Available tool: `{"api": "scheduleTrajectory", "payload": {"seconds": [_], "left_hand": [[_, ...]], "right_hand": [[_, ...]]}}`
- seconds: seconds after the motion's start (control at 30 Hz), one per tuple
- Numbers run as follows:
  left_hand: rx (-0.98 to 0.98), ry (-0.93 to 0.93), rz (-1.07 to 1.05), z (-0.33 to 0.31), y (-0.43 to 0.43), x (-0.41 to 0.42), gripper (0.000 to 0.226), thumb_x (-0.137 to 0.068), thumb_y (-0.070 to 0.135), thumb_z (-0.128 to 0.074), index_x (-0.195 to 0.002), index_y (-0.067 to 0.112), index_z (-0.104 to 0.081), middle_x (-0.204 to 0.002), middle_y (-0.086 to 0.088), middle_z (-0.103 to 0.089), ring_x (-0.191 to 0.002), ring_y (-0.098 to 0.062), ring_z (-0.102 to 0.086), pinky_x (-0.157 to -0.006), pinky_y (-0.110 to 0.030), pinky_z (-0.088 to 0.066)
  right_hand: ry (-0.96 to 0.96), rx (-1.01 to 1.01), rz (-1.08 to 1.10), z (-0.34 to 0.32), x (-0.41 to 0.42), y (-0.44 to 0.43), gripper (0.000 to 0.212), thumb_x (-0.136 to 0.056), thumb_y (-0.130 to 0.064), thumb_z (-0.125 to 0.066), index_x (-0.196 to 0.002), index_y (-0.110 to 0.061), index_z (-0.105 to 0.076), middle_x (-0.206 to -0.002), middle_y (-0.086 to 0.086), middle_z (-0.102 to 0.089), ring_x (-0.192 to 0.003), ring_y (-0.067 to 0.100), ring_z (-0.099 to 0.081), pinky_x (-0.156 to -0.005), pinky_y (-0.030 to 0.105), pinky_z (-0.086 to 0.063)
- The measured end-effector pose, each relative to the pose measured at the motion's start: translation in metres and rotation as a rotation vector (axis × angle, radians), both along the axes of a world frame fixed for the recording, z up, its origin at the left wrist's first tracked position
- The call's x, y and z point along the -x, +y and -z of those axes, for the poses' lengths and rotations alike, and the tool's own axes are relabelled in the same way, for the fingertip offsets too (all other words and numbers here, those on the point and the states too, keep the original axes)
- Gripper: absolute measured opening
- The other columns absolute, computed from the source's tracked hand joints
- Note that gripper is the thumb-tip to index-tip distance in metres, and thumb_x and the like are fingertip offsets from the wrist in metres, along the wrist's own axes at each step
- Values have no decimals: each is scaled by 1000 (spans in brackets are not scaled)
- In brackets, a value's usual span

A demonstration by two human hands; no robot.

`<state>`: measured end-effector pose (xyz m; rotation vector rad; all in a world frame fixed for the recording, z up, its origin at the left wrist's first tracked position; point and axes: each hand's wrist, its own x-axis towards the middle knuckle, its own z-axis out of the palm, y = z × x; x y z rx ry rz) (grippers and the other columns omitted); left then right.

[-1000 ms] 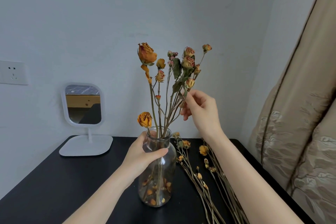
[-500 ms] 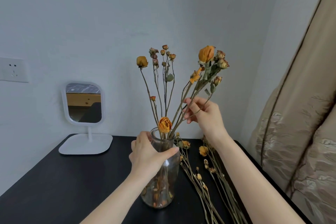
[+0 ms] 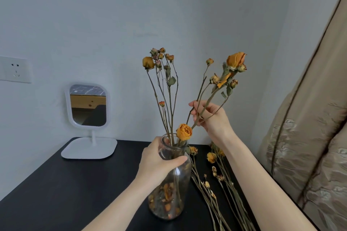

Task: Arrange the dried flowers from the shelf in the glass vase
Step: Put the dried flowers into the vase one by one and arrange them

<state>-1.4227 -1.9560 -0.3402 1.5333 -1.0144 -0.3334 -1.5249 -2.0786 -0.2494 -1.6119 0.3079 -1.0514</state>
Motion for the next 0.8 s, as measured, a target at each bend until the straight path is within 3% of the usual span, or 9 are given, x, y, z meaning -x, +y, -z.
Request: {"api": "scheduleTrajectory", "payload": {"seconds": [0.1, 0.17, 0.27, 0.43, 0.57, 0.63, 0.8], "left_hand": [[-18, -47, -79, 1, -3, 5, 59, -48, 60, -76, -97, 36, -53, -101, 18, -61, -104, -9, -53, -89, -41, -48], [-38, -95, -150, 2, -6, 9, 62, -49, 63, -75, -99, 35, -51, -103, 19, -58, -108, -11, -46, -91, -47, -45], [-97, -189, -283, 3, -11, 13, 69, -51, 70, -70, -106, 34, -49, -107, 17, -54, -107, -10, -39, -90, -46, -44], [-131, -227, -380, 5, -16, 18, 75, -53, 75, -65, -112, 33, -44, -109, 15, -49, -108, -11, -36, -85, -39, -40], [-160, -198, -444, 5, -22, 23, 78, -56, 72, -67, -115, 29, -40, -110, 11, -42, -111, -14, -34, -85, -39, -40], [-159, -160, -469, 6, -26, 26, 76, -56, 69, -69, -113, 28, -39, -113, 7, -42, -113, -16, -33, -86, -41, -41], [-141, -98, -463, 4, -27, 30, 75, -56, 65, -73, -109, 22, -41, -116, 3, -45, -116, -19, -34, -90, -42, -42]], "right_hand": [[29, -34, -12, -3, 0, -2, 20, -93, -15, -52, -84, -13, -69, -66, 2, -53, -53, 7, -44, -47, 16, -35], [55, -80, -40, -4, 1, -4, 19, -93, -16, -53, -86, -13, -70, -67, 0, -52, -53, 6, -44, -49, 16, -37], [91, -189, -110, -5, 1, -5, 15, -91, -14, -54, -89, -12, -69, -67, -2, -51, -52, 2, -46, -48, 13, -39], [126, -267, -185, -2, -4, -9, 18, -91, -16, -53, -101, -10, -66, -71, -2, -46, -57, 8, -35, -55, 22, -27], [93, -317, -217, 6, -3, -15, 25, -92, -14, -51, -113, -5, -62, -68, -3, -52, -57, 8, -38, -57, 20, -37], [75, -342, -198, 12, 1, -21, 24, -93, -12, -50, -112, -5, -63, -68, 3, -45, -59, 12, -35, -61, 24, -36], [92, -403, -128, 38, 26, -35, 20, -93, -12, -52, -105, -4, -66, -68, 1, -51, -52, 8, -38, -44, 18, -34]]}}
